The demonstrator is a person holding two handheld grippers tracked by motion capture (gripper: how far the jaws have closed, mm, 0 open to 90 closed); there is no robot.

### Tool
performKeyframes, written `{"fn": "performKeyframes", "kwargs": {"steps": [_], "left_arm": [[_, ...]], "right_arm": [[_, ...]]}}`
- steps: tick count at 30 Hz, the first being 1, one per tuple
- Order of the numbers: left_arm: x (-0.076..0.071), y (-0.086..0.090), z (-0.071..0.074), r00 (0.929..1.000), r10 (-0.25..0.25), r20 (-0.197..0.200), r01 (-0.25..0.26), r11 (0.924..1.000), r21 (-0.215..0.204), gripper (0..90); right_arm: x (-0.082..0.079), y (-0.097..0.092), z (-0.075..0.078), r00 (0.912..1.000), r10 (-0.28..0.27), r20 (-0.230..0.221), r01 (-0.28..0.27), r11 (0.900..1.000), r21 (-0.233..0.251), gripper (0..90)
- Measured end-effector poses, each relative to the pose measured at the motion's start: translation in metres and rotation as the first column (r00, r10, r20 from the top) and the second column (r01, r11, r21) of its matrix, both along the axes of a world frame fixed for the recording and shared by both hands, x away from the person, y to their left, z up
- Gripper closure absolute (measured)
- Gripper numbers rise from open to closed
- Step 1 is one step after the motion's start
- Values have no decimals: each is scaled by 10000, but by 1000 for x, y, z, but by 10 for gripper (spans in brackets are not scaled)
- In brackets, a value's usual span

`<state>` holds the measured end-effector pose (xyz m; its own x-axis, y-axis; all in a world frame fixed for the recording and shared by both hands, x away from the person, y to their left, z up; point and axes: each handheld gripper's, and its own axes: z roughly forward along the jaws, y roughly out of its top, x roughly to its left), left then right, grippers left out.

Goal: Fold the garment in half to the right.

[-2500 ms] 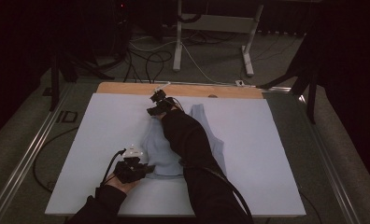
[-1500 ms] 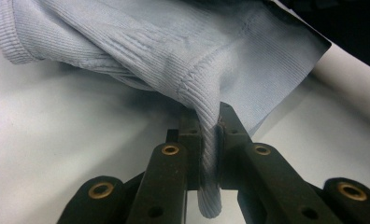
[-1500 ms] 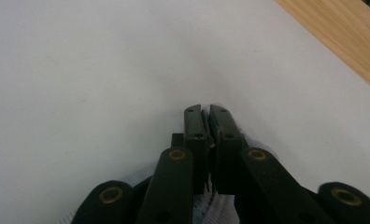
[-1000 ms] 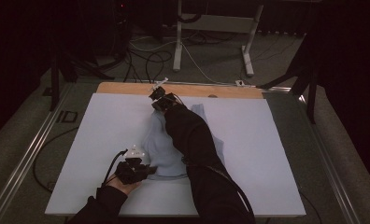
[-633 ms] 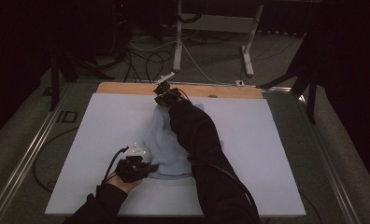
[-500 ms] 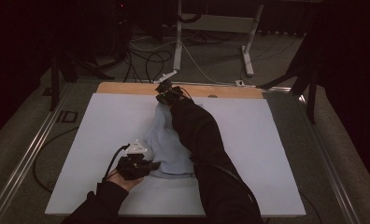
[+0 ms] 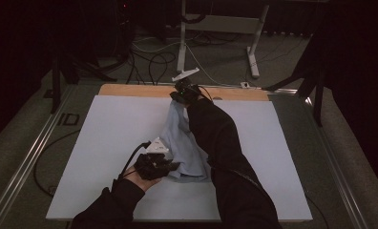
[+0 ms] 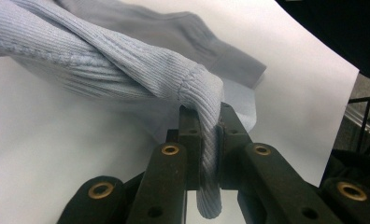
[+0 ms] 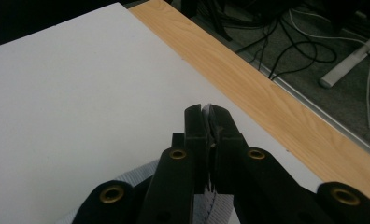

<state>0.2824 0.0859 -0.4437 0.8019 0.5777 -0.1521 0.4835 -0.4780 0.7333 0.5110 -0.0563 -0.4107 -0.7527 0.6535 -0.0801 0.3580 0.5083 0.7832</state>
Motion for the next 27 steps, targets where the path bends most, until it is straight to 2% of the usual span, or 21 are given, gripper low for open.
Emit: {"fn": "performKeyframes", "kwargs": {"steps": [10, 13, 27], "left_arm": [[4, -33, 2, 9988, -481, 66, 481, 9988, 127, 842], [7, -43, 0, 9984, -566, 33, 566, 9982, 209, 841], [19, -83, -12, 9955, -925, -182, 931, 9949, 378, 842]], "right_arm": [[-3, -30, 2, 10000, -80, 43, 79, 9994, 346, 879], [-2, -39, -2, 10000, -82, 32, 81, 9988, 484, 878], [4, -70, -25, 9994, -263, -231, 273, 9985, 474, 877]]}}
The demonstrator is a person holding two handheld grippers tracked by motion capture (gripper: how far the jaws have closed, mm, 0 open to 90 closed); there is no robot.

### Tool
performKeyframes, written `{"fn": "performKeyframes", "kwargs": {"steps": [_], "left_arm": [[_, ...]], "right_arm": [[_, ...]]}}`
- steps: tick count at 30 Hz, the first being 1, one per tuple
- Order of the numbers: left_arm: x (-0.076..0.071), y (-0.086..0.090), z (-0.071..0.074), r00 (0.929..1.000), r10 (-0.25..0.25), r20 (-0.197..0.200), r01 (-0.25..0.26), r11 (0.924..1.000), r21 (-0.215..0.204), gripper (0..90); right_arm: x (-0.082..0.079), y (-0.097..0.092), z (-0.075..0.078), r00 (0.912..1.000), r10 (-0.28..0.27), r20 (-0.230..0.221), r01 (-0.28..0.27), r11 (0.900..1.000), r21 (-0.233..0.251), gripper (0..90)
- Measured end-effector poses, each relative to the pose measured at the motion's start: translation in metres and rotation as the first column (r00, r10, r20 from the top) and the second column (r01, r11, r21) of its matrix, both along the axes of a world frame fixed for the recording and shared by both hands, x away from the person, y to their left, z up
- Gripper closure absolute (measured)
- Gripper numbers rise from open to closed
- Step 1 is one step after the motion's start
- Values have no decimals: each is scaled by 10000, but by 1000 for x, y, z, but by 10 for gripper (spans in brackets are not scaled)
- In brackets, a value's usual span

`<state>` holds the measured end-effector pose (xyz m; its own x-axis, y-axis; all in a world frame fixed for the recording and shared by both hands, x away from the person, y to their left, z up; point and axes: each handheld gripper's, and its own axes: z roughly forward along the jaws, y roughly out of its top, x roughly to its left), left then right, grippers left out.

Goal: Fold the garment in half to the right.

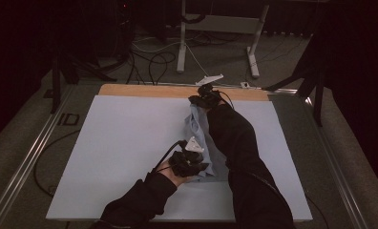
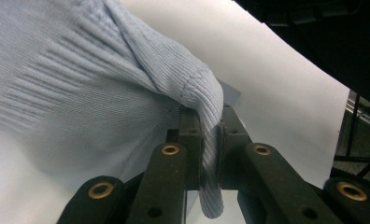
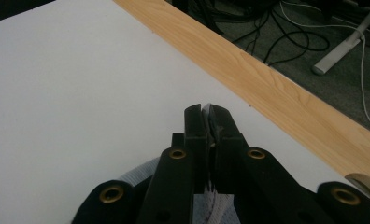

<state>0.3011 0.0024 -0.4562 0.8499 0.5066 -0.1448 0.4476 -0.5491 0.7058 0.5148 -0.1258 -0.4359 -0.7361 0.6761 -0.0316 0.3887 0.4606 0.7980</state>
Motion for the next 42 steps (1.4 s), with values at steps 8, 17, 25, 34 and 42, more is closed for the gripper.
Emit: {"fn": "performKeyframes", "kwargs": {"steps": [8, 17, 25, 34, 42], "left_arm": [[6, -17, -9, 9998, 106, -177, -108, 9999, -110, 842], [13, -32, -18, 9993, 203, -327, -204, 9998, -10, 842], [18, -39, -26, 9985, 291, -458, -274, 9990, 366, 842], [21, -48, -35, 9976, 327, -614, -291, 9978, 590, 841], [28, -57, -39, 9950, 485, -870, -435, 9973, 588, 838]], "right_arm": [[6, -14, -14, 9999, -99, -86, 102, 9993, 365, 877], [15, -24, -32, 9993, -280, -261, 288, 9991, 296, 875], [19, -31, -46, 9986, -321, -428, 335, 9989, 325, 867], [19, -43, -41, 9971, -128, -747, 151, 9994, 306, 636], [12, -64, -23, 9952, -348, -911, 399, 9977, 548, 392]]}}
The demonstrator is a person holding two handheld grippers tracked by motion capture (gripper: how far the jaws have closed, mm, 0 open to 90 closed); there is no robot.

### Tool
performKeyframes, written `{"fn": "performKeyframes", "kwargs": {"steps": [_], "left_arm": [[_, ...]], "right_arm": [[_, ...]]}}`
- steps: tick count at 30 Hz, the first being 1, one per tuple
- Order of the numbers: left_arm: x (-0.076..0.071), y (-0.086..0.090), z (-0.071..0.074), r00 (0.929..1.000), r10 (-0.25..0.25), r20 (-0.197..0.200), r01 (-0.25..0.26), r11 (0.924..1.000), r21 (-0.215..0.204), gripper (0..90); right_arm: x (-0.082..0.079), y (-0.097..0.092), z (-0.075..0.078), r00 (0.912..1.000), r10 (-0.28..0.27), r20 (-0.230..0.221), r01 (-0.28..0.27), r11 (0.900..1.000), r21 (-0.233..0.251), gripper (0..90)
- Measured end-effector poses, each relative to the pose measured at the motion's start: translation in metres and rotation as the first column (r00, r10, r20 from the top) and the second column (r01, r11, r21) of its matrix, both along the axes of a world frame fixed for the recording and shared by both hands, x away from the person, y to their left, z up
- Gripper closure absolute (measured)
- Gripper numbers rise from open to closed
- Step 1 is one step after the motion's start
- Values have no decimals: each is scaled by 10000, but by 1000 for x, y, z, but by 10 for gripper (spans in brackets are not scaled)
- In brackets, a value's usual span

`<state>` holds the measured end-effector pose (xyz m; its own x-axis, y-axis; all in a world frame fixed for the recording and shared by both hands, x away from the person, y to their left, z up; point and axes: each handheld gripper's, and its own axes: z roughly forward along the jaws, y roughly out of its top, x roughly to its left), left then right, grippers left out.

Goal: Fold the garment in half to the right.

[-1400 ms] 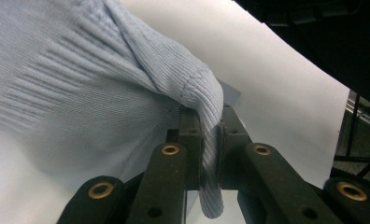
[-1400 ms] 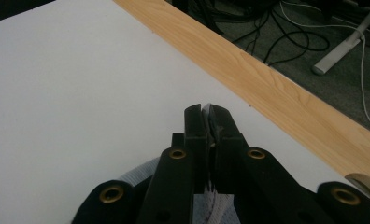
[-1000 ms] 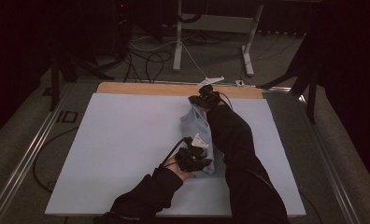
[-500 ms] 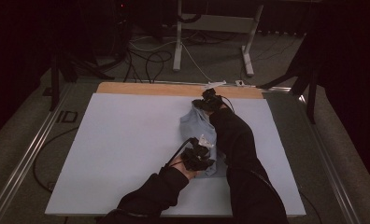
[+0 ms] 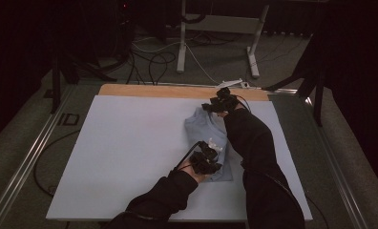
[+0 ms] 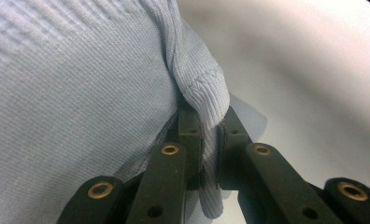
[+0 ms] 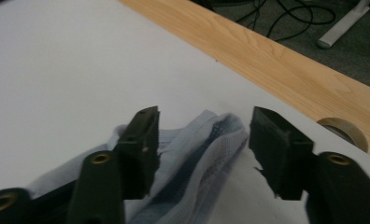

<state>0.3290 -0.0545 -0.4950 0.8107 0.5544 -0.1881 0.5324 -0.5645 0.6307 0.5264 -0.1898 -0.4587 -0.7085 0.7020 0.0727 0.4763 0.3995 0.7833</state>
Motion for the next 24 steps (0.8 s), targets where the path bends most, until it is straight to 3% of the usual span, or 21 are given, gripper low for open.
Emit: {"fn": "performKeyframes", "kwargs": {"steps": [11, 15, 18, 24], "left_arm": [[3, -16, -3, 9996, -164, -231, 163, 9998, -63, 798], [0, -23, -6, 9974, -501, -510, 483, 9982, -349, 725], [-2, -29, -9, 9958, -738, -547, 721, 9969, -323, 683], [-5, -35, -13, 9906, -1111, -800, 1069, 9928, -550, 605]], "right_arm": [[-18, -14, 14, 10000, -14, -20, 14, 9998, 185, 291], [-21, -17, 20, 10000, 79, 18, -80, 9991, 418, 249], [-23, -19, 22, 9998, 180, -53, -177, 9986, 505, 208], [-27, -18, 18, 9988, 440, -199, -424, 9965, 720, 141]]}}
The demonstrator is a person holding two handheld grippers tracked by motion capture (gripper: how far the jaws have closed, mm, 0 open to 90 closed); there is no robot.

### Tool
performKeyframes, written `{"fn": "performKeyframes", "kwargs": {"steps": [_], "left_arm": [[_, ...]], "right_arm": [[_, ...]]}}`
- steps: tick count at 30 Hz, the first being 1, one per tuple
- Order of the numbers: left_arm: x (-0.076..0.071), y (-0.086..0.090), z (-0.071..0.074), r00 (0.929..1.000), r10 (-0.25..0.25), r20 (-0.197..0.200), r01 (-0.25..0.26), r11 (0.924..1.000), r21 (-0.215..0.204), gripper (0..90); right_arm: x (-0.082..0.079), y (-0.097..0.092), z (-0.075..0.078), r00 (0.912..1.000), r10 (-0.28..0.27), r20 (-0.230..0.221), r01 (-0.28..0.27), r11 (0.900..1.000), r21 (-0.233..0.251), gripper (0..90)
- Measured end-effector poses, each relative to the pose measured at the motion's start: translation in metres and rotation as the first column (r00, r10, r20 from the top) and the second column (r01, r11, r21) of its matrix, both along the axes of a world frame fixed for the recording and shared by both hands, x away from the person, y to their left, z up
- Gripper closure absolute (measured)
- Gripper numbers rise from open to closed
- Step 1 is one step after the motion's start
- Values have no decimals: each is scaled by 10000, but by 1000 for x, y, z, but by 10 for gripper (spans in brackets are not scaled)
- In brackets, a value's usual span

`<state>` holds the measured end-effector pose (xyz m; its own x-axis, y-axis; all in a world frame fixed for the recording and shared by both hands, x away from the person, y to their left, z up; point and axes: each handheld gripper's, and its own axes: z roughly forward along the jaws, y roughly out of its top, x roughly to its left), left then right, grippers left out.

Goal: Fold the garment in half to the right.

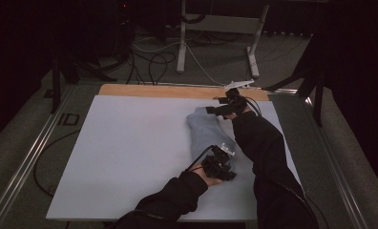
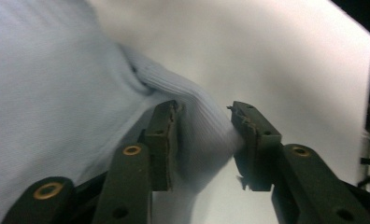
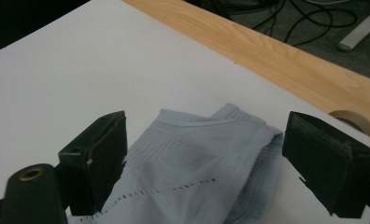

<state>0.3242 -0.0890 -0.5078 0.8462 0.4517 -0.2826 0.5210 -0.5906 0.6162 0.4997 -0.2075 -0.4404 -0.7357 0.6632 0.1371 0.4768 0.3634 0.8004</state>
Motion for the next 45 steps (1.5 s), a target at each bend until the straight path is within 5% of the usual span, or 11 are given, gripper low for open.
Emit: {"fn": "performKeyframes", "kwargs": {"steps": [4, 14, 19, 25, 29, 31, 34, 41, 45], "left_arm": [[-2, 0, 4, 9989, -395, -257, 384, 9984, -421, 583], [-7, 36, 32, 9925, -575, 1082, 714, 9891, -1291, 434], [-6, 58, 41, 9914, -239, 1289, 482, 9807, -1895, 361], [-8, 85, 46, 9873, -558, 1487, 908, 9666, -2397, 228], [-14, 102, 48, 9780, -643, 1985, 1145, 9607, -2529, 152], [-17, 113, 48, 9766, -514, 2087, 1085, 9560, -2725, 141], [-21, 130, 47, 9775, -331, 2083, 924, 9551, -2817, 7], [-32, 171, 39, 9740, 491, 2213, 301, 9396, -3410, 3], [-41, 200, 32, 9708, 951, 2203, -130, 9376, -3475, 3]], "right_arm": [[-1, 3, -2, 10000, 67, -43, -67, 10000, -64, 139], [-3, 3, -4, 10000, -6, -31, 5, 9997, -262, 139], [-3, 5, -7, 10000, -47, -52, 45, 9992, -386, 139], [-2, 8, -9, 9999, -39, -106, 34, 9990, -452, 139], [-1, 10, -12, 9999, -59, -152, 52, 9989, -466, 139], [-1, 11, -13, 9998, -70, -193, 62, 9991, -411, 139], [2, 13, -16, 9996, -81, -261, 70, 9991, -430, 138], [12, 18, -22, 9972, -660, -344, 646, 9971, -402, 129], [19, 20, -27, 9957, -896, -247, 881, 9945, -571, 162]]}}
